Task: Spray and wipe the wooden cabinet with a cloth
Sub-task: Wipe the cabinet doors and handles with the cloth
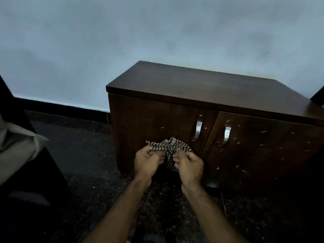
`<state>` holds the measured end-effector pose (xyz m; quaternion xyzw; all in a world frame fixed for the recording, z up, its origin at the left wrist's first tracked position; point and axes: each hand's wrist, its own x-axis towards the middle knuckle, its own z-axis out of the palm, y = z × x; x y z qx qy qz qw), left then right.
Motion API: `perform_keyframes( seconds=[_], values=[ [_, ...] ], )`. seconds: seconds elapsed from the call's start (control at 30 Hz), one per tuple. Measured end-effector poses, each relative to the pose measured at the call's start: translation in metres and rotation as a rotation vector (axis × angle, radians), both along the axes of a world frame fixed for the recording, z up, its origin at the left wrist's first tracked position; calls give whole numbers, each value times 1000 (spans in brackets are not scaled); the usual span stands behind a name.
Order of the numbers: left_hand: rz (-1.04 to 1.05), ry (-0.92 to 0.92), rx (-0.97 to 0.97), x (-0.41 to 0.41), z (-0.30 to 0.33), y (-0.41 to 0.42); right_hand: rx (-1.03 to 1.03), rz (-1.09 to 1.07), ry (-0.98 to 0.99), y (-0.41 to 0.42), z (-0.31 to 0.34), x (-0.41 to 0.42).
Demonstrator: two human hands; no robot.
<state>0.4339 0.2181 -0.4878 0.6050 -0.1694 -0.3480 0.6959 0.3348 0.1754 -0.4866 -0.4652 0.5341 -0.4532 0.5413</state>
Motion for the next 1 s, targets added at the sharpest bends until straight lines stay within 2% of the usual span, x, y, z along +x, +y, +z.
perform_keyframes(
  seconds=[0.07, 0.17, 0.3, 0.37, 0.53, 0.63, 0.77, 0.87, 1.0],
  values=[
    [26, -7, 8, -1, 6, 1, -62, -54, 0, 3, 9, 8],
    [71, 6, -82, 4, 38, 1, -256, -92, -32, 11, 37, 25],
    [58, -70, -173, 18, 77, -1, -428, -126, -53, 15, 66, 34],
    [41, -81, -165, 20, 73, -1, -417, -128, 0, 12, 61, 36],
    [50, -36, 29, 10, 28, 13, -176, -84, 109, 19, 20, 31],
    [61, -54, 10, 8, 38, 10, -209, -97, 136, 16, 37, 30],
    [71, -154, -84, 12, 77, -1, -299, -155, 31, 10, 71, 30],
    [38, -294, -5, 13, 81, -1, -236, -197, 19, 16, 64, 32],
    [-9, -377, 90, 10, 85, 7, -138, -202, -41, 23, 58, 32]
  ],
)
